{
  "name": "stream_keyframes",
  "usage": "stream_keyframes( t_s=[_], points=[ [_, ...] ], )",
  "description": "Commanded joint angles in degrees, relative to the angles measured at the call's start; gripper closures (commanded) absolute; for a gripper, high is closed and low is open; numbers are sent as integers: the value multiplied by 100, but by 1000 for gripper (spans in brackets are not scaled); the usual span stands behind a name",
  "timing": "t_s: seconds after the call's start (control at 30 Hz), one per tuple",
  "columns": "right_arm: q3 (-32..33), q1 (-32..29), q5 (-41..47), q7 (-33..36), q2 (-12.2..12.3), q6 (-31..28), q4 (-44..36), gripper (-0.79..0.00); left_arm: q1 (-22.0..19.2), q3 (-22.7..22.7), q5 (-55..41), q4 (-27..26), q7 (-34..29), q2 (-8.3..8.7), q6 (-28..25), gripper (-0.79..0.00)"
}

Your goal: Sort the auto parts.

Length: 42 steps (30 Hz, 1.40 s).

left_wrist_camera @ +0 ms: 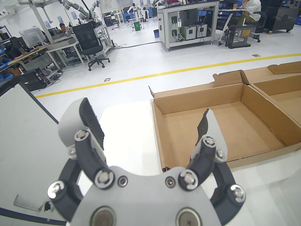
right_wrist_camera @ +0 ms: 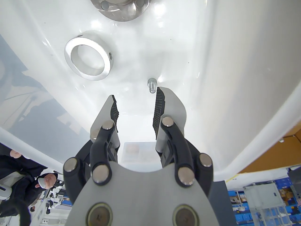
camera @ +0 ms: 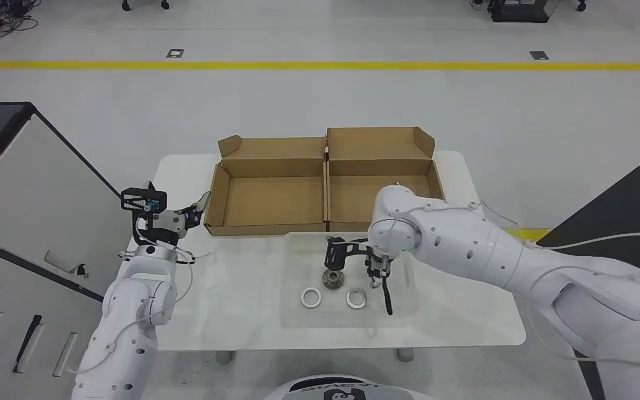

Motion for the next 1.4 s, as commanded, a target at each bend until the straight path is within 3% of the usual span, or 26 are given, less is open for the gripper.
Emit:
stream_keyframes(
  t_s=[0.0,0.67,0.87,1.07,1.37],
  points=[
    [0,-22,-28,17,-19,17,39,-354,0,0,0,0,0,0,0,-785],
    [0,-105,-102,-72,-157,-72,378,-268,0,0,0,0,0,0,0,-785],
    [0,-67,-130,-87,-167,-87,382,-280,0,0,0,0,0,0,0,-785],
    [0,-44,-217,-101,-169,-101,344,-345,0,0,0,0,0,0,0,-785],
    [0,-75,-364,-211,-230,-211,424,-339,0,0,0,0,0,0,0,-785]
  ],
)
